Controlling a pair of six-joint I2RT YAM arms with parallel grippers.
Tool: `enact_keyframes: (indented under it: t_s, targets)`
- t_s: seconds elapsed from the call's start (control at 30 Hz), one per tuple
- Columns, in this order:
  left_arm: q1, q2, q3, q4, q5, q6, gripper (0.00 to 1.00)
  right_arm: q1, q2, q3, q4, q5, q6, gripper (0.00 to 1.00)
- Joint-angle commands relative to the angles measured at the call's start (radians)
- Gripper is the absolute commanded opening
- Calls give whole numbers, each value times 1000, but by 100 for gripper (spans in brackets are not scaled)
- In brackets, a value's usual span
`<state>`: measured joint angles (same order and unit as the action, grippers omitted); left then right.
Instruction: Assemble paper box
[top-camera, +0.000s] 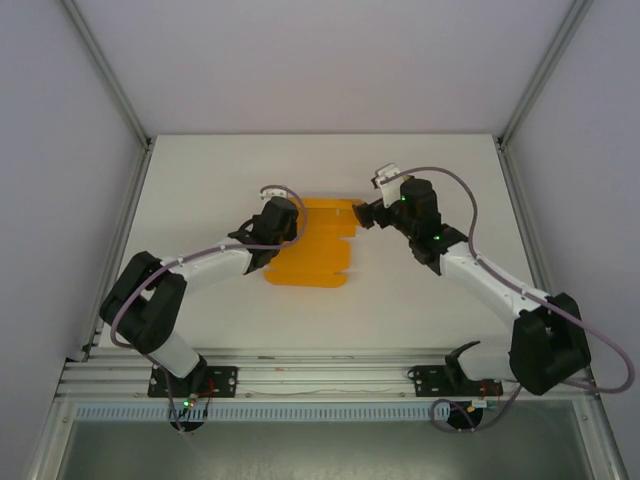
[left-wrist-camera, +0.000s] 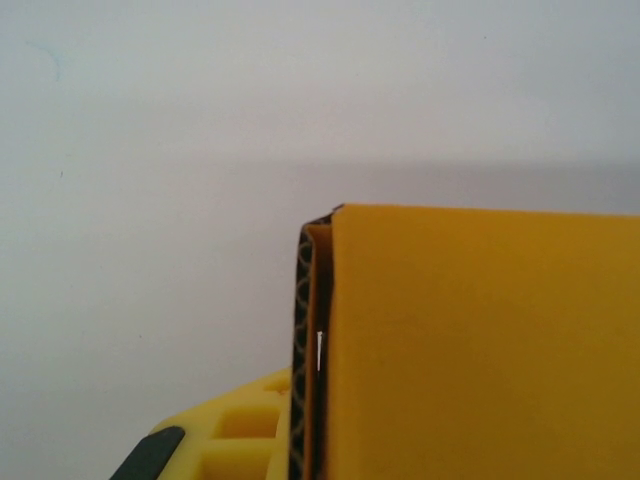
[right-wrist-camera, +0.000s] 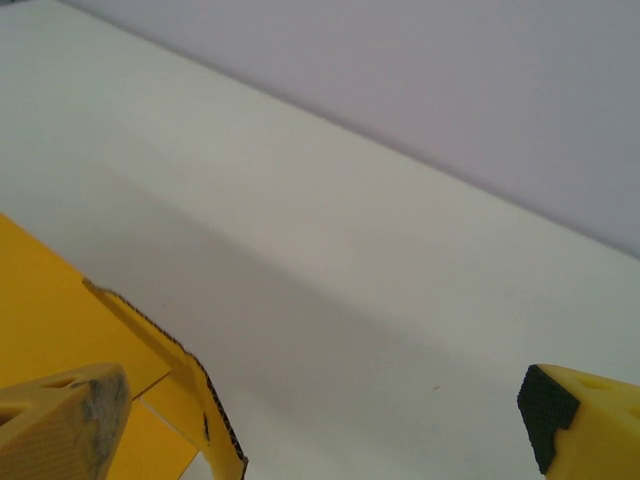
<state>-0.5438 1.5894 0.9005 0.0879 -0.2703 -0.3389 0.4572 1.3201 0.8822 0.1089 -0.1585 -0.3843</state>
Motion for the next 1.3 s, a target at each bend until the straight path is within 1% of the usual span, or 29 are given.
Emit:
enact_keyframes:
  t_s: [0.0, 0.17, 0.27, 0.37, 0.43, 0.47, 0.57, 0.67, 0.73, 0.8, 0.87, 0.93, 1.03, 1.13, 1.27]
  targets:
    - [-11, -44, -10, 24, -6, -6, 0, -4, 43, 44, -19, -42, 40, 100]
    - [-14, -52, 4, 18, 9, -8, 0, -4, 84, 15, 58, -178, 11, 100]
    - [-18, -47, 10, 27, 18, -5, 0, -1, 122, 21, 105, -241, 37, 100]
    - [-28, -36, 16, 32, 26, 7, 0, 8, 166, 22, 196, -249, 87, 100]
    - [-36, -33, 18, 32, 24, 6, 0, 19, 195, 20, 276, -230, 137, 100]
    - [-37, -31, 20, 32, 24, -1, 0, 27, 208, 17, 315, -210, 155, 100]
    - [-42, -33, 14, 54, 44, -32, 0, 73, 244, -6, 459, -96, 195, 100]
    - [-48, -29, 13, 72, 60, -61, 0, 137, 286, -31, 608, 106, 251, 100]
    - [-53, -25, 19, 72, 50, -74, 0, 167, 310, -44, 694, 262, 337, 100]
    - [-56, -23, 22, 74, 38, -84, 0, 189, 331, -52, 733, 412, 444, 100]
    - [-57, -24, 24, 72, 32, -87, 0, 201, 345, -51, 743, 445, 478, 100]
    - [-58, -26, 23, 72, 25, -83, 0, 216, 346, -64, 745, 472, 467, 100]
    - [-58, -26, 21, 63, -19, -75, 0, 220, 291, -111, 699, 485, 454, 100]
    - [-57, -14, 15, 70, -58, -64, 0, 219, 189, -156, 542, 459, 422, 100]
    - [-58, 4, 13, 84, -103, -45, 0, 220, 47, -213, 287, 372, 411, 100]
